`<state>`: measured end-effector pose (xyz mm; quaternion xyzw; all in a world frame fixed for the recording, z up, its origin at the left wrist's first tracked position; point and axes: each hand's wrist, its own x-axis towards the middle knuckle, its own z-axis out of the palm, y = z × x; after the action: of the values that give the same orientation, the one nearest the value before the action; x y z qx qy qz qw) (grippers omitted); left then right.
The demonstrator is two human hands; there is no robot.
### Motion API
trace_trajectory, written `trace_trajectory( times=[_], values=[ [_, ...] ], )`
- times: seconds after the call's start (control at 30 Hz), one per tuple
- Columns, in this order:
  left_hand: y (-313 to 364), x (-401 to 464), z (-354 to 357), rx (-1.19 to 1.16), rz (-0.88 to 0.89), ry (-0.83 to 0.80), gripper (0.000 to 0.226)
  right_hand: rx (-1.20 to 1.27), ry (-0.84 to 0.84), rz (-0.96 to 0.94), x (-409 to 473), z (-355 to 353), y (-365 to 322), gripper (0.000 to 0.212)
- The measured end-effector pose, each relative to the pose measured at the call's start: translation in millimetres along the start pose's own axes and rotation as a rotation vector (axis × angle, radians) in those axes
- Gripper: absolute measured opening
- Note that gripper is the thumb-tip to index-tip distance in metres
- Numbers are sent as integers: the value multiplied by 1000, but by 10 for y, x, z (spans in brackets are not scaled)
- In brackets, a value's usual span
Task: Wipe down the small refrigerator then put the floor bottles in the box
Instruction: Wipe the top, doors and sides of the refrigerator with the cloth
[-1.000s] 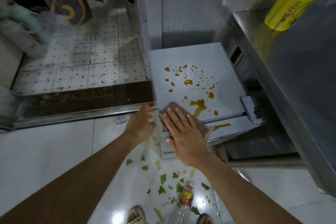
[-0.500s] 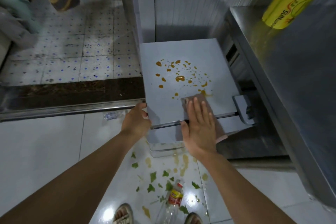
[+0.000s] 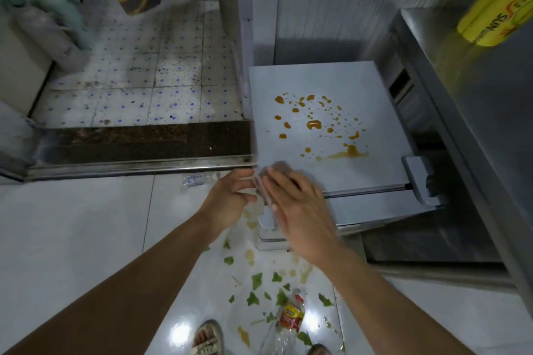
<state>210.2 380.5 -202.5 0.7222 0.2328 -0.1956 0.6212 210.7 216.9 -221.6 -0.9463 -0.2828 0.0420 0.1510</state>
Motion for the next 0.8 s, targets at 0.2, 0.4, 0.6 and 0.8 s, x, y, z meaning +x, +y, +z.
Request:
trace_trajectory(
  times=[0.2,0.4,0.6,0.8],
  values=[
    [-106,71,-134,83,-40,60,55,-37,-102,109,397,67,-6,56],
    [-155,36,-113,37,-62,102,59,-44,39,78,-234,311,-389,51],
    [-100,-26,-50,137,-29,147,57,-195,-53,-58,-275,173,-28,61],
    [-11,5,283,347,34,221,54,-237,-55,201,-734,-89,905,58]
  ],
)
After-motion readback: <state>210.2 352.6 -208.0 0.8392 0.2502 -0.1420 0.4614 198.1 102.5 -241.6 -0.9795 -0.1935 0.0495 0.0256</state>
